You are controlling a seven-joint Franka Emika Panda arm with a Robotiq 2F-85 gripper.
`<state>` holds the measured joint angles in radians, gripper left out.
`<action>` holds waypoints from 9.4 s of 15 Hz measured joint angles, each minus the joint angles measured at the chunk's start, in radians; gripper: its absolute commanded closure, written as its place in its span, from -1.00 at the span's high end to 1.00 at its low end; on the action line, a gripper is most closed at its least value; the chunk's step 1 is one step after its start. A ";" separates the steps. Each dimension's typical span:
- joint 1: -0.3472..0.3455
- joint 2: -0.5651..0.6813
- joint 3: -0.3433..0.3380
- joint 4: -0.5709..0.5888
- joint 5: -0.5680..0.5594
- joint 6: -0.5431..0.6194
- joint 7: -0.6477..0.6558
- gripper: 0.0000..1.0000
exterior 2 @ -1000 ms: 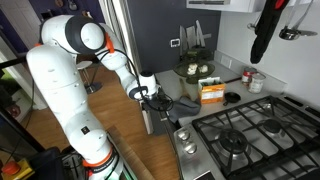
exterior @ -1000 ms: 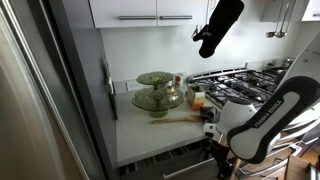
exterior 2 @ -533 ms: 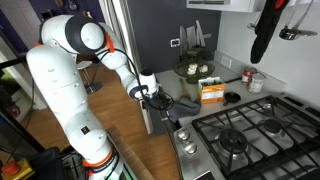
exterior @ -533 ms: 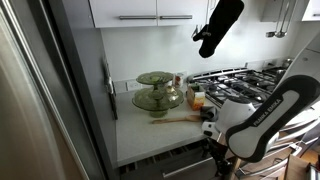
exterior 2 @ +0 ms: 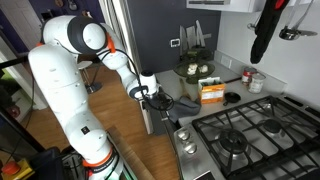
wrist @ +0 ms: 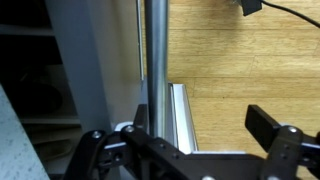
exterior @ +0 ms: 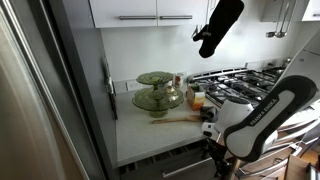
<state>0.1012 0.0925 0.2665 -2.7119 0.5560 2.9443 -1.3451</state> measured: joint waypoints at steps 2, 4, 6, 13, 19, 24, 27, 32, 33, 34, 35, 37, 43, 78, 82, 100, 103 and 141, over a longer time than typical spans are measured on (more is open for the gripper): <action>-0.001 0.010 0.006 0.007 0.035 0.000 -0.034 1.00; -0.007 0.007 0.009 0.009 0.068 -0.010 -0.078 1.00; -0.011 -0.001 0.011 0.008 0.090 -0.029 -0.111 1.00; 0.020 -0.061 0.012 -0.034 0.036 -0.105 0.010 1.00; 0.045 -0.002 0.003 -0.028 -0.006 0.062 0.239 1.00; 0.071 0.003 0.030 -0.030 0.200 0.104 0.185 1.00; 0.088 0.000 0.042 -0.028 0.348 0.110 0.086 1.00; 0.120 -0.005 0.061 -0.028 0.577 0.127 -0.076 1.00; 0.126 -0.006 0.065 -0.027 0.624 0.132 -0.107 1.00; 0.131 -0.008 0.070 -0.027 0.671 0.134 -0.137 1.00; 0.136 -0.011 0.076 -0.028 0.716 0.134 -0.169 1.00; 0.146 -0.016 0.086 -0.028 0.811 0.135 -0.243 1.00; 0.169 -0.028 0.109 -0.028 1.074 0.135 -0.477 1.00; 0.181 -0.070 0.182 -0.021 1.721 0.146 -1.052 1.00; 0.198 -0.100 0.207 -0.031 1.730 0.200 -1.052 1.00; 0.243 -0.277 0.258 0.023 1.684 0.306 -0.956 1.00; 0.244 -0.277 0.259 0.020 1.689 0.306 -0.959 1.00; 0.188 -0.185 0.050 0.226 1.145 0.541 0.033 1.00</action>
<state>0.2894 -0.0927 0.3165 -2.4863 1.7006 3.4849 -1.3125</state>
